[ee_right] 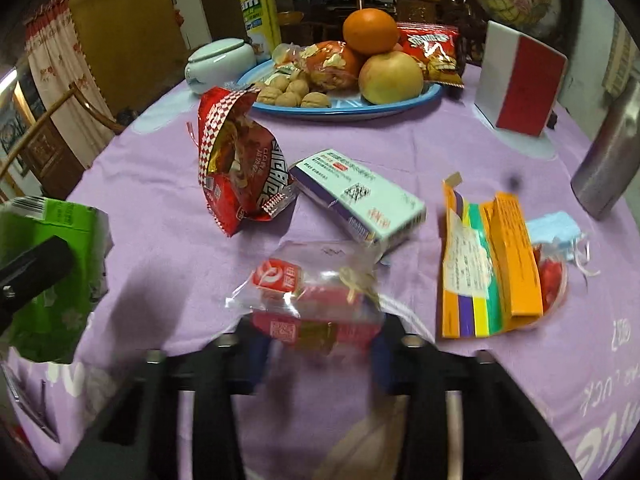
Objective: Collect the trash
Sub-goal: 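Grasp the clear candy bag with the right tool while the left tool holds the carton, then carry the carton and candy bag off the table over the red wastebasket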
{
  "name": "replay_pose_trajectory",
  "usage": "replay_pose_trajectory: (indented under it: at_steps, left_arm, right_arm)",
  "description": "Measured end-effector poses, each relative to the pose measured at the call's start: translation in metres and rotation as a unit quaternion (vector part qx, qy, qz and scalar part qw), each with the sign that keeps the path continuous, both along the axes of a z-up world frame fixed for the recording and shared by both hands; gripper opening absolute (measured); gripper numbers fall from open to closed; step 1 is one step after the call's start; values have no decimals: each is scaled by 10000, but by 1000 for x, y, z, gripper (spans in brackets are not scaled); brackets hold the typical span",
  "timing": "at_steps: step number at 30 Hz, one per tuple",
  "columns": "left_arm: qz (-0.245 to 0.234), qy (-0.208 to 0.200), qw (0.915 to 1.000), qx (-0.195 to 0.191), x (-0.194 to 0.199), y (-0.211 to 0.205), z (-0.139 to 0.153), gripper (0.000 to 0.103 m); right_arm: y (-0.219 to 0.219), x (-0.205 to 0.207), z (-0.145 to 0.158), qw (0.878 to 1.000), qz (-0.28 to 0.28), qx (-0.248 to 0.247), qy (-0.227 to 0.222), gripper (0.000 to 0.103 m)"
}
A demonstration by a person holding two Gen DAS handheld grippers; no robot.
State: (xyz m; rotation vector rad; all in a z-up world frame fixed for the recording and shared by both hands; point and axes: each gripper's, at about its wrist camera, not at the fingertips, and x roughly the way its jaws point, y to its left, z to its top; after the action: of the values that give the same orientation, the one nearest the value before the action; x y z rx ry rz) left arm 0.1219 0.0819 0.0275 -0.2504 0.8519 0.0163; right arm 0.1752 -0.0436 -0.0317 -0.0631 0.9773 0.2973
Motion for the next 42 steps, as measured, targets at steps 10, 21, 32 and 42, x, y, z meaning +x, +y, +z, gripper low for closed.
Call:
replay_pose_trajectory:
  at_steps: [10,21,32,42]
  left_arm:
    - [-667,3,9976,162,-9,-44,-7,26]
    - [-1771,-71,9839,222,-56,-117,0,26]
    - [-3117,-312,9497,-12,-126,-209,10,26]
    - [-4770,-302,8784,-49,-197,-318,-2,26]
  right_arm:
    - [-61,-82,32,9988,-215,-91,-432,35]
    - [-153,-178,36,9908,-1135,-121,-723,35]
    - [-232,-280,33,9754,-1967,239,-972,35]
    - [-317,-404,11,9410,-3251,188,-922,35]
